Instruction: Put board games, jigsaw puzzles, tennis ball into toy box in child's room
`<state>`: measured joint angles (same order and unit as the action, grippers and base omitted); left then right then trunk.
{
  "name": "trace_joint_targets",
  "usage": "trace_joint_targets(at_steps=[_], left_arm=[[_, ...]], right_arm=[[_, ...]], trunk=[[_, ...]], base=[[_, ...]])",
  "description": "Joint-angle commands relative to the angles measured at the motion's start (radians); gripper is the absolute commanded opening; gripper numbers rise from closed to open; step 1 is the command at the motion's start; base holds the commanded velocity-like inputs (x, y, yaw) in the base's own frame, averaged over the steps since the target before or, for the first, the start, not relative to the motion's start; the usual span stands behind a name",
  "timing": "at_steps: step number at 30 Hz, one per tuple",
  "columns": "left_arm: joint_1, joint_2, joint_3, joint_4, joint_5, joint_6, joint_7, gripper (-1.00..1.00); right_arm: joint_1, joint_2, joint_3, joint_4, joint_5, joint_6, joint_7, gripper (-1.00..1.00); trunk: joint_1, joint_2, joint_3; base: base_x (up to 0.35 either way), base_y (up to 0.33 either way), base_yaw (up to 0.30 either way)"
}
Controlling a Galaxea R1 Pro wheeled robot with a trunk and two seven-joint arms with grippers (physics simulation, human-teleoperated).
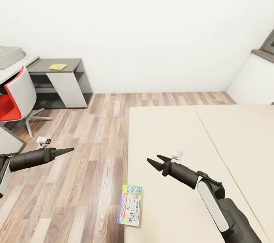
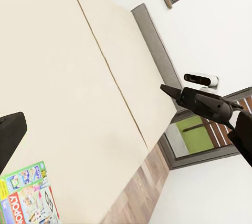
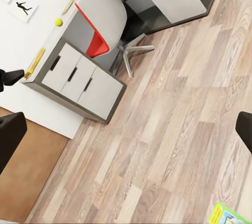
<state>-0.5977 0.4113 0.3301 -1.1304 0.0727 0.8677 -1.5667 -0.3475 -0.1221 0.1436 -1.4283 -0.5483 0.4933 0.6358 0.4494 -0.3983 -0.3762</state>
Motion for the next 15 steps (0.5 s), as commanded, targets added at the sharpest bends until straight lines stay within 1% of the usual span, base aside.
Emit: trace_joint_targets(at_steps=[1, 15], left_arm=[[-0.001, 0.0, 0.0, 0.0, -0.001, 0.011, -0.004, 1.0], [-0.001, 0.001, 0.001, 0.0, -0.002, 0.011, -0.004, 1.0]], right_arm=[[-0.001, -0.001, 0.001, -0.001, -0.009, 0.008, -0.002, 1.0], [-0.001, -0.001, 0.001, 0.0, -0.008, 0.008, -0.003, 1.0]], trunk=[[0.001, -0.002, 0.0], [0.001, -0.002, 0.023]], base=[[0.0, 0.0, 0.0], [0.0, 0.0, 0.0]])
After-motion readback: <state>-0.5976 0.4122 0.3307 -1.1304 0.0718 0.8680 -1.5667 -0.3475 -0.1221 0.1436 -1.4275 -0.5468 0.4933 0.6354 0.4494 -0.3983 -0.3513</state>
